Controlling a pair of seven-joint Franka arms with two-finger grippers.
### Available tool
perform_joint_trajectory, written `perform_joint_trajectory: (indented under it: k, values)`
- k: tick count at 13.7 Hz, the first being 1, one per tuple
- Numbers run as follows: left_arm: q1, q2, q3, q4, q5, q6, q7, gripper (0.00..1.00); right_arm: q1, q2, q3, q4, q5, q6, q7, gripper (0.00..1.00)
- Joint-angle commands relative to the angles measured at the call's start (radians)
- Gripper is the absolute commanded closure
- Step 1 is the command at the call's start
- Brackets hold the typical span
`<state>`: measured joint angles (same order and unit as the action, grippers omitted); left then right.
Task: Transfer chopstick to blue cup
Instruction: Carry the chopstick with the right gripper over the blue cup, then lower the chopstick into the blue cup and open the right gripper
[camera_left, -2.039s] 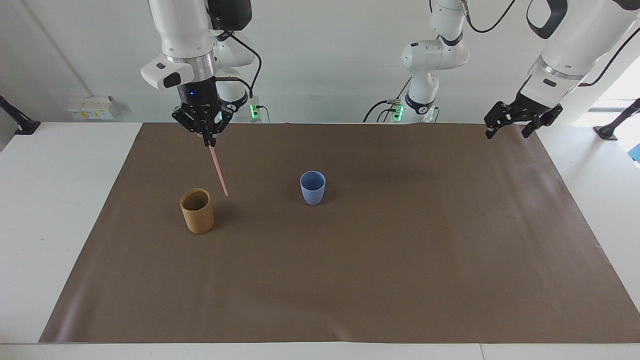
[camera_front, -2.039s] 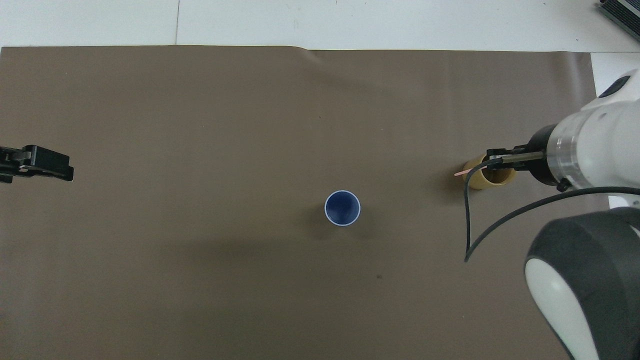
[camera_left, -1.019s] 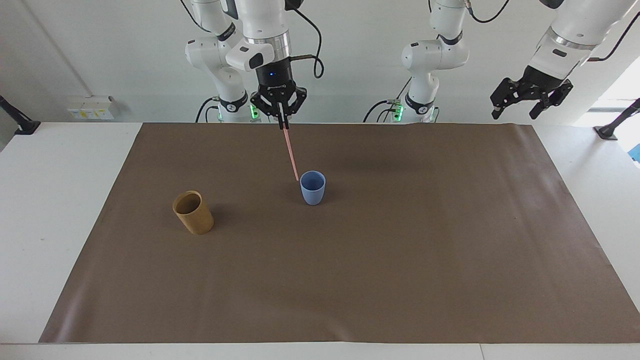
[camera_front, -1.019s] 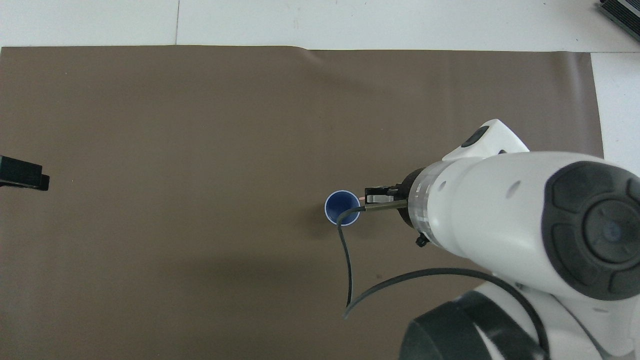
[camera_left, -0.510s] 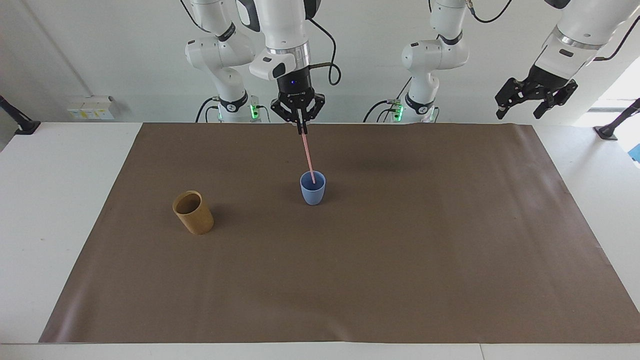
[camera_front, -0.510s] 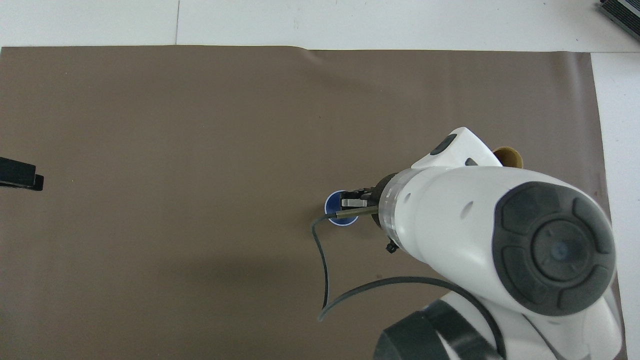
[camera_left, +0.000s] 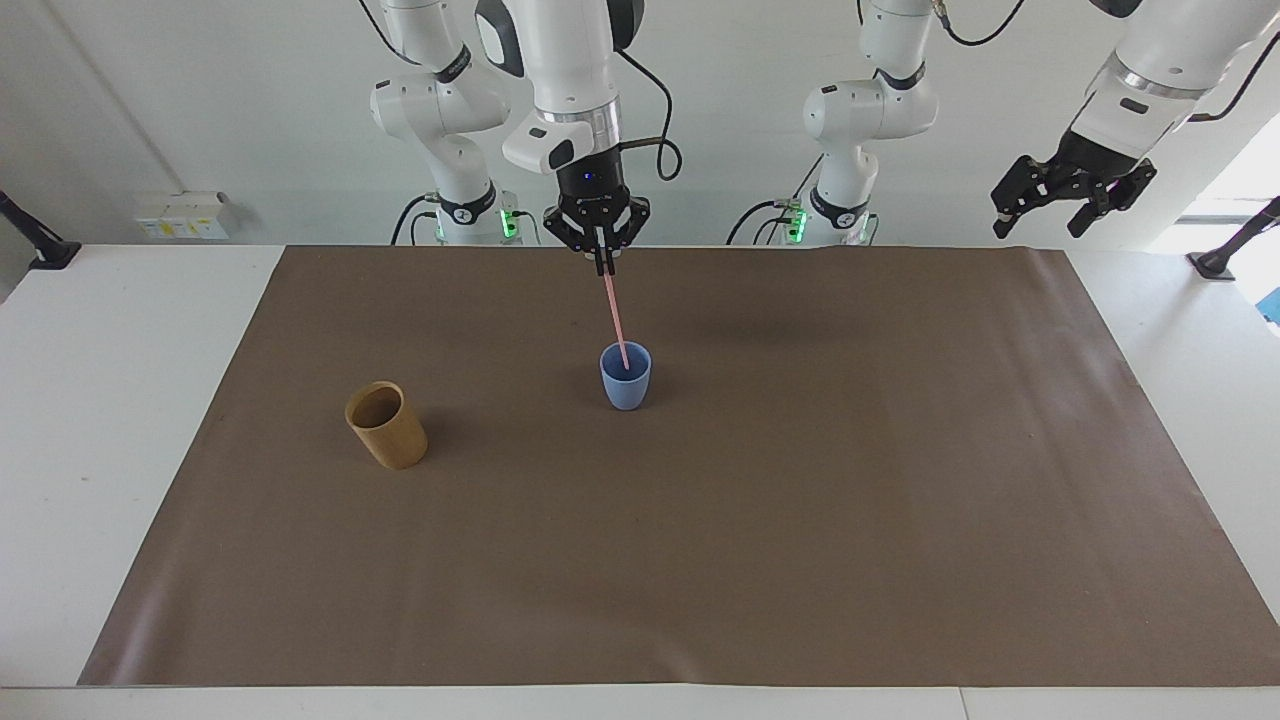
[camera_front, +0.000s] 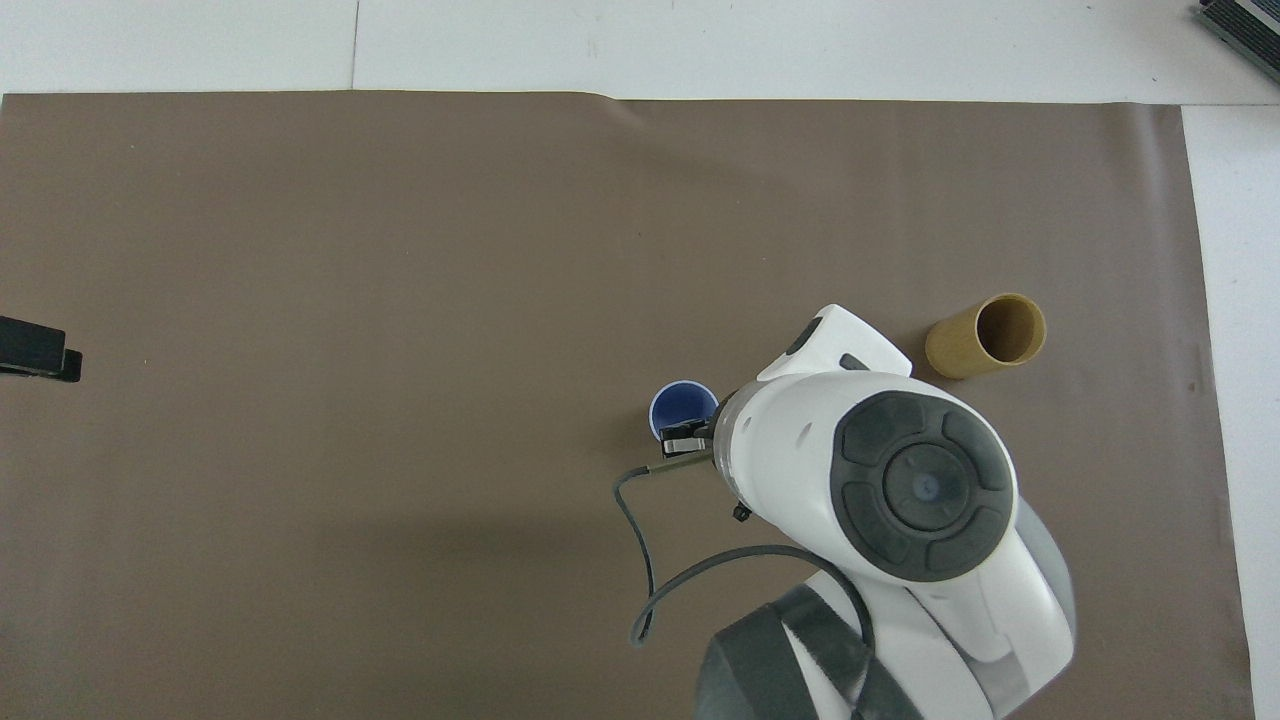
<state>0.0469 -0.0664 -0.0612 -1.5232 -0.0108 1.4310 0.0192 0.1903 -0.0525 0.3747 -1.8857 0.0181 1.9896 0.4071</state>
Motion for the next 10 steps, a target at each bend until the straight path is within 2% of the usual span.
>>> perform_joint_trajectory:
  k: [1, 3, 5, 8, 10]
  values:
    - [0.005, -0.016, -0.003, -0.011, 0.011, -0.012, 0.010, 0.00, -0.014, -0.015, 0.003, -0.030, 0.014, 0.037, -0.056, 1.00]
    - [0.011, -0.016, -0.003, -0.011, 0.011, -0.012, 0.010, 0.00, -0.014, -0.015, 0.003, -0.033, 0.016, 0.034, -0.060, 0.87]
    - [0.011, -0.016, -0.003, -0.011, 0.011, -0.012, 0.010, 0.00, -0.014, -0.015, 0.003, -0.035, 0.014, 0.034, -0.062, 0.80]
    - [0.011, -0.016, -0.003, -0.011, 0.011, -0.012, 0.010, 0.00, -0.017, -0.013, 0.003, -0.032, 0.014, 0.023, -0.060, 0.75]
    - [0.011, -0.018, -0.003, -0.011, 0.011, -0.012, 0.010, 0.00, -0.017, -0.013, 0.003, -0.027, 0.014, 0.023, -0.060, 0.65]
